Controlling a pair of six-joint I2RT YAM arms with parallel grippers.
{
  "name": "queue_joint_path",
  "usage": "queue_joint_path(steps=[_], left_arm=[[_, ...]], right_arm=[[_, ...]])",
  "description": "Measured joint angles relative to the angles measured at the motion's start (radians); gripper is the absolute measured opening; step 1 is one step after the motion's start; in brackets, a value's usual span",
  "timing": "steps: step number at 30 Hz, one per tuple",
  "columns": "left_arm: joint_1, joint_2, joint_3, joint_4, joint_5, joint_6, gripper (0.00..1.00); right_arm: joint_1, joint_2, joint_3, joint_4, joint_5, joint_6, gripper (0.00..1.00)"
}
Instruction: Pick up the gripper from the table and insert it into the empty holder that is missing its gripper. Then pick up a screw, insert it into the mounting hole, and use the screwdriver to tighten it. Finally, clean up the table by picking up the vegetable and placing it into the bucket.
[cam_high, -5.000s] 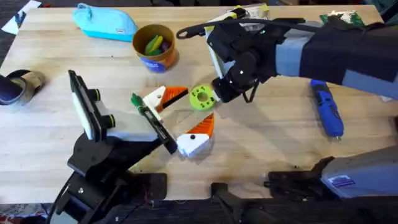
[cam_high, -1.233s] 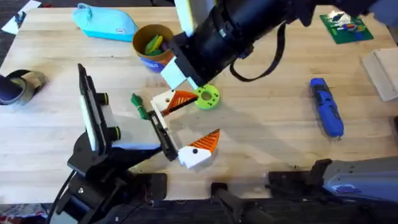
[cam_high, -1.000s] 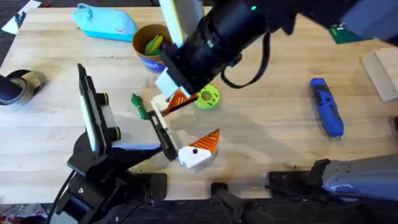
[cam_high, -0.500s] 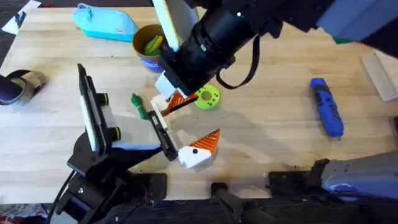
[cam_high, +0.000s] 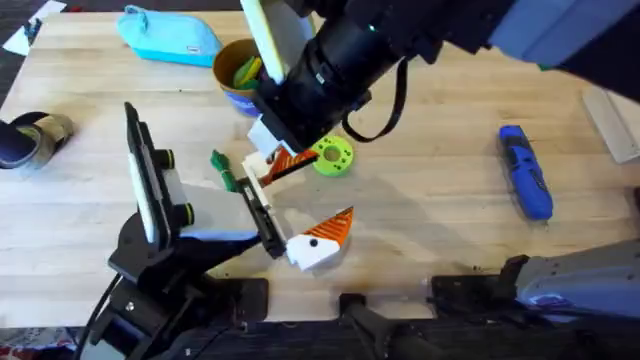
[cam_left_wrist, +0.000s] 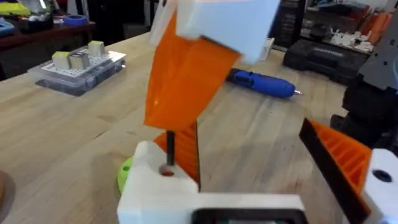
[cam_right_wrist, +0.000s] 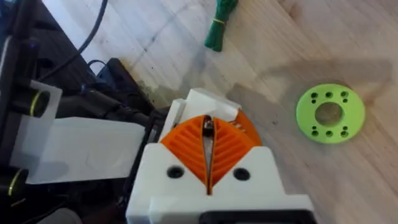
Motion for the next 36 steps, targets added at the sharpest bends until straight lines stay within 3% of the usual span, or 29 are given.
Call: queue_joint_path(steps=[36], left_arm=[[0.0,0.0,0.0,0.0,0.001,0.0,0.99]], right_arm=[[0.0,0.052,0.001,0.017,-0.025,-0.001,0.006]])
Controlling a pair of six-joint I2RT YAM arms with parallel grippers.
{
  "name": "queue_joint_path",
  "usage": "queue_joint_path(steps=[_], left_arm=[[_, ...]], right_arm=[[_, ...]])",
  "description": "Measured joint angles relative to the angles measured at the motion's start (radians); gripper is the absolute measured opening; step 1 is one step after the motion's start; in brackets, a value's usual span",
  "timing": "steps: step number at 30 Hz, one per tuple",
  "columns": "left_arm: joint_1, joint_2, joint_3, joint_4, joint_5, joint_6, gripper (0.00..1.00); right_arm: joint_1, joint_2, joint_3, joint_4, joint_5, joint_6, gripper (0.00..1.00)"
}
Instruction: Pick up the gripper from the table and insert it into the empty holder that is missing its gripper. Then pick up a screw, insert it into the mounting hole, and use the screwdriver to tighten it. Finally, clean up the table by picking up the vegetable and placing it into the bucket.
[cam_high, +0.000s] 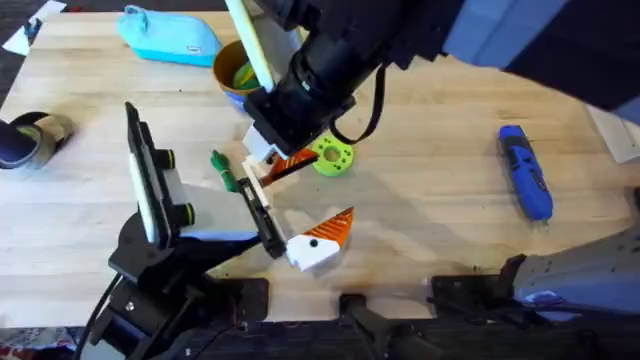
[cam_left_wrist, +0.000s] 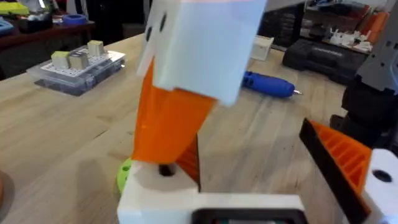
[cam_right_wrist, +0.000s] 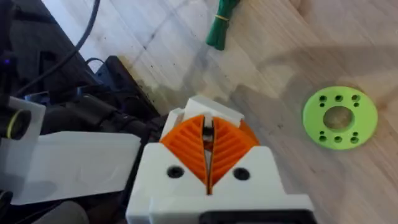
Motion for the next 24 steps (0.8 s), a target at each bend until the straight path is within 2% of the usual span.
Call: queue_joint_path(steps=[7,10,13,14,15,19,24], left_arm=[[0.0,0.0,0.0,0.0,0.002,0.001,0.99],[0.0,0.0,0.0,0.0,0.002,0.0,0.99],[0.0,0.0,0.0,0.0,0.003,-0.007,0.99],[0.0,0.0,0.0,0.001,0.003,-0.005,0.99],[0.0,0.0,0.0,0.001,0.003,-0.003,0.99],[0.0,0.0,0.0,0.001,0.003,0.0,0.99],[0.0,0.0,0.0,0.001,0.003,0.002,0.99]], right_arm=[[0.0,0.001,0.0,0.0,-0.003,-0.003,0.022],[0.0,0.001,0.0,-0.001,-0.006,-0.003,0.32],[0.0,0.0,0.008,0.005,-0.019,-0.007,0.78],[-0.001,-0.002,0.009,0.005,-0.019,-0.008,0.907],[-0.004,-0.003,0.009,0.0,-0.018,-0.009,0.972],[-0.045,-0.019,0.009,-0.021,-0.017,-0.007,0.996],[-0.143,-0.114,0.009,-0.078,-0.017,-0.007,0.997]])
